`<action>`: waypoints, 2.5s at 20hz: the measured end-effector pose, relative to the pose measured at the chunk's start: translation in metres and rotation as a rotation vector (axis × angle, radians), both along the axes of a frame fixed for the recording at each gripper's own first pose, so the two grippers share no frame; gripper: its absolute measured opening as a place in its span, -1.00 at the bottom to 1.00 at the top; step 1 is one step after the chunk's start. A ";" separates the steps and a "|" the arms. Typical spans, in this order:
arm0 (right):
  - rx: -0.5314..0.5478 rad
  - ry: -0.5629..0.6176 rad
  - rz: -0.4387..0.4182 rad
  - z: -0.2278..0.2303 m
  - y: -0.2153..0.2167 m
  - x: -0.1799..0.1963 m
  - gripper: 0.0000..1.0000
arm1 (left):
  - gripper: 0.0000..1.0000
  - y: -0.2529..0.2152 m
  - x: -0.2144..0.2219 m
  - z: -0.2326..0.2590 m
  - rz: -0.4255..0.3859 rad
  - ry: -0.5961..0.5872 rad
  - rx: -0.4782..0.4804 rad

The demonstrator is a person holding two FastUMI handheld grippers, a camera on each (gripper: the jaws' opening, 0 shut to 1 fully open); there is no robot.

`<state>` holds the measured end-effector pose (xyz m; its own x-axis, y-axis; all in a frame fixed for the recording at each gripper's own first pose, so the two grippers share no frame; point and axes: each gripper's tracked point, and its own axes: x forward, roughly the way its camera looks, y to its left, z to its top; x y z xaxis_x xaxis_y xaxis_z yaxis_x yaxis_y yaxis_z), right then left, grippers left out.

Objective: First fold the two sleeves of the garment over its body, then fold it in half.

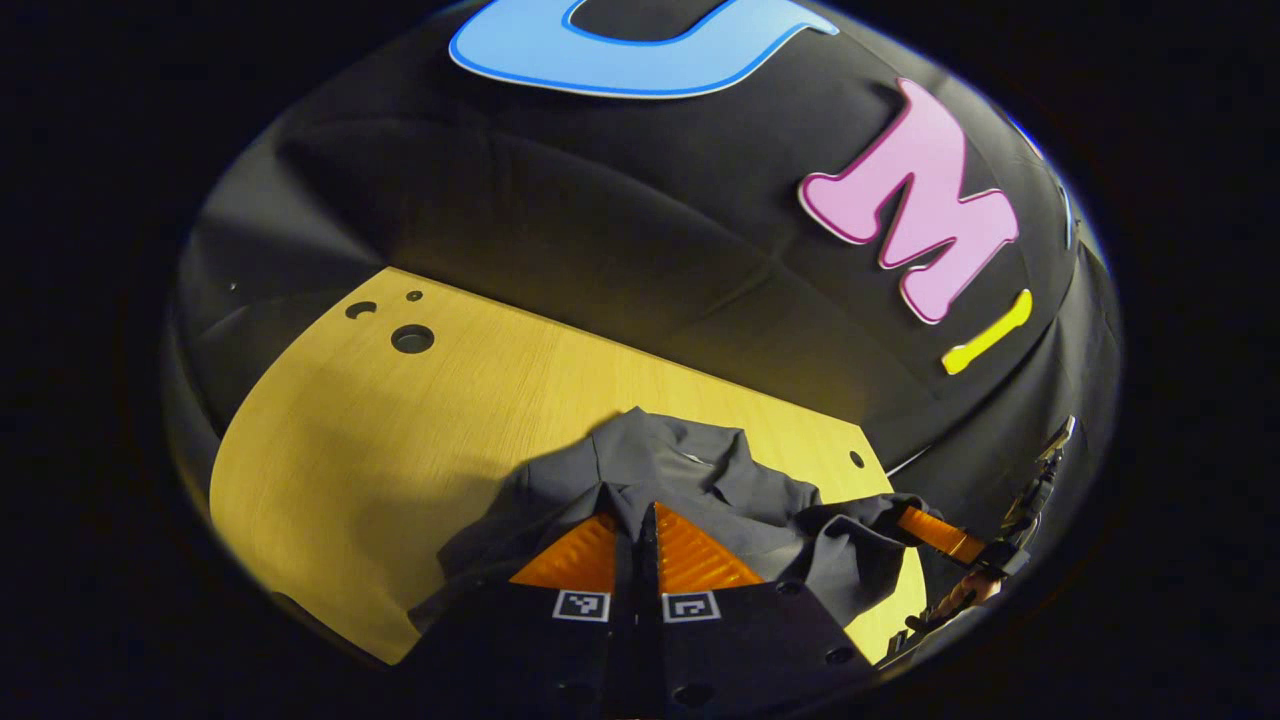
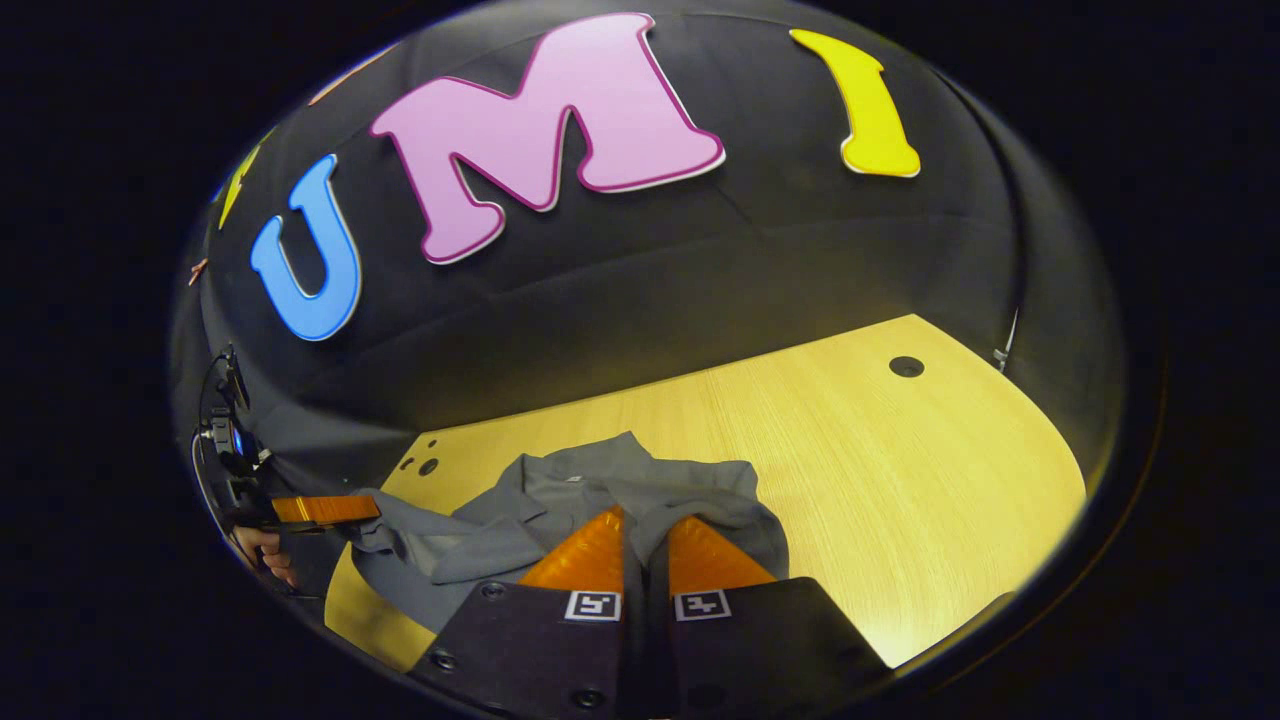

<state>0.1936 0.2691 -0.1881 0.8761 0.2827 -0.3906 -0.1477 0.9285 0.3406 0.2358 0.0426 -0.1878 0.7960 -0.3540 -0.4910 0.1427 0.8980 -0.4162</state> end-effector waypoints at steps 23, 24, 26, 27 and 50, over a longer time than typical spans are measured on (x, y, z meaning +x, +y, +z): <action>-0.020 0.265 -0.065 -0.136 -0.033 0.066 -0.70 | -0.25 -0.002 0.079 -0.118 0.031 0.151 0.234; -0.019 0.262 -0.065 -0.132 -0.033 0.064 -0.48 | 0.04 -0.007 0.076 -0.115 0.014 0.137 0.240; 0.001 0.229 -0.043 -0.115 -0.030 0.060 0.51 | 0.61 -0.016 0.068 -0.106 -0.006 0.102 0.267; -0.007 0.217 -0.037 -0.111 -0.031 0.056 1.00 | 0.90 -0.017 0.063 -0.103 -0.011 0.087 0.287; 0.027 -0.067 0.120 0.061 -0.012 -0.138 0.97 | 0.92 0.005 -0.149 0.046 -0.034 -0.281 0.310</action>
